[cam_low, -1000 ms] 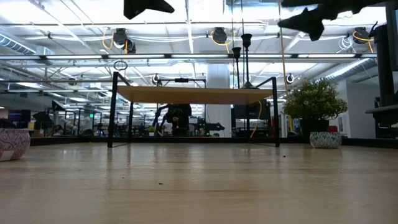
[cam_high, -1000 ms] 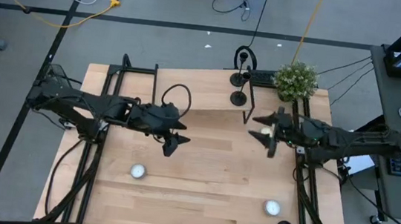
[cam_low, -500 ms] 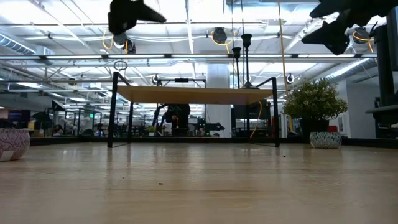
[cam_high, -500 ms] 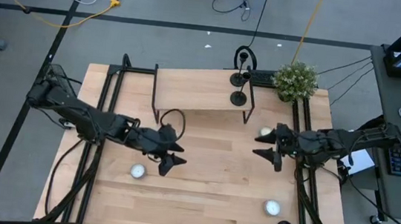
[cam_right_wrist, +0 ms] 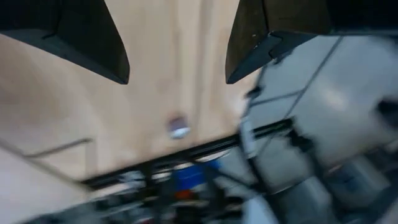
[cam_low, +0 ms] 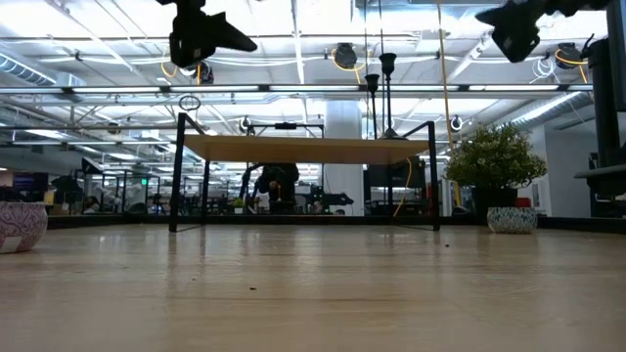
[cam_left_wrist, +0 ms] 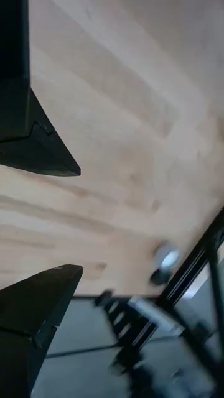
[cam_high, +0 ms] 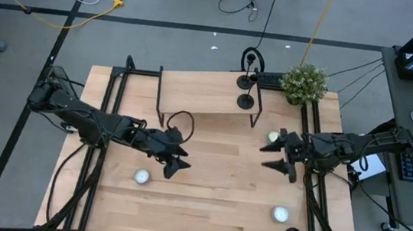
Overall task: Pick & Place candle stick holders
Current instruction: Put the black candle holder on the shelf
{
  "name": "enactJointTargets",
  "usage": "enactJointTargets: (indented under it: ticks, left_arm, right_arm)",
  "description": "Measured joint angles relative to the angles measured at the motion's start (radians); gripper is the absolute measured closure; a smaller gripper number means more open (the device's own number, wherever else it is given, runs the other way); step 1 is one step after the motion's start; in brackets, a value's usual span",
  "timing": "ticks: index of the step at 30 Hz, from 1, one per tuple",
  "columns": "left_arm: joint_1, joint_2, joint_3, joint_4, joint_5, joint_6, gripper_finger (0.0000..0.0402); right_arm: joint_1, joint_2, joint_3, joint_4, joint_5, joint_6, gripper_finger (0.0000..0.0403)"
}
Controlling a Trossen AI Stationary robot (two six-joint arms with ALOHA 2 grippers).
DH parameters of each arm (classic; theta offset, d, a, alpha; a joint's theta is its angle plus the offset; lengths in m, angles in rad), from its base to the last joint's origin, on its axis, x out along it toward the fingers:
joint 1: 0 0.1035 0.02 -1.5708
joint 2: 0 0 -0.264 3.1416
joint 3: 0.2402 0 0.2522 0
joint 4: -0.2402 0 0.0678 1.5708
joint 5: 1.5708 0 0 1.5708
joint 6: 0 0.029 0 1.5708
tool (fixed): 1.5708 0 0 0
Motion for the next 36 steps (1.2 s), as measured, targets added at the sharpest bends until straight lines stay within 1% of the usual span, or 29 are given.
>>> enactJointTargets:
  ticks: [4,6,9,11,14,18,21,23,25,28,31,33,36]
  left_arm:
    - [0.014,-0.012,0.001,-0.001,0.074,0.059,0.0149]
    - [0.015,-0.011,0.001,-0.004,0.082,0.074,0.0149]
    - [0.012,-0.011,0.001,-0.006,0.083,0.089,0.0149]
    - [0.011,-0.011,0.001,-0.005,0.084,0.090,0.0149]
    - [0.012,-0.011,0.001,0.006,0.083,0.091,0.0149]
    - [0.012,-0.011,0.001,0.050,0.082,0.092,0.0149]
    - [0.012,-0.011,0.001,0.077,0.082,0.102,0.0149]
    - [0.014,-0.011,0.001,0.076,0.081,0.110,0.0149]
    - [0.014,-0.011,0.001,0.076,0.081,0.123,0.0149]
    - [0.014,-0.011,0.001,0.076,0.064,0.135,0.0149]
    - [0.014,-0.011,0.001,0.077,0.047,0.135,0.0149]
    - [0.014,-0.011,0.001,0.076,0.047,0.137,0.0149]
    - [0.014,-0.011,0.001,0.075,0.047,0.143,0.0149]
  right_arm:
    - [0.000,0.007,0.000,0.002,-0.135,-0.003,0.0143]
    - [0.008,0.018,0.006,-0.007,-0.204,0.001,0.0143]
    - [0.045,0.058,0.060,-0.061,-0.250,0.001,0.0146]
    - [0.080,0.093,0.125,-0.162,-0.251,0.007,0.0146]
    - [0.137,0.160,0.251,-0.382,-0.254,0.035,0.0144]
    - [0.214,0.245,0.410,-0.639,-0.312,0.106,0.0143]
    - [0.271,0.292,0.487,-0.778,-0.370,0.196,0.0145]
    - [0.309,0.311,0.513,-0.833,-0.399,0.265,0.0146]
    - [0.348,0.321,0.520,-0.851,-0.421,0.352,0.0146]
    - [0.414,0.334,0.521,-0.833,-0.457,0.492,0.0144]
    - [0.486,0.338,0.521,-0.806,-0.454,0.612,0.0143]
    - [0.529,0.346,0.521,-0.795,-0.434,0.691,0.0143]
    - [0.605,0.367,0.521,-0.780,-0.365,0.790,0.0146]
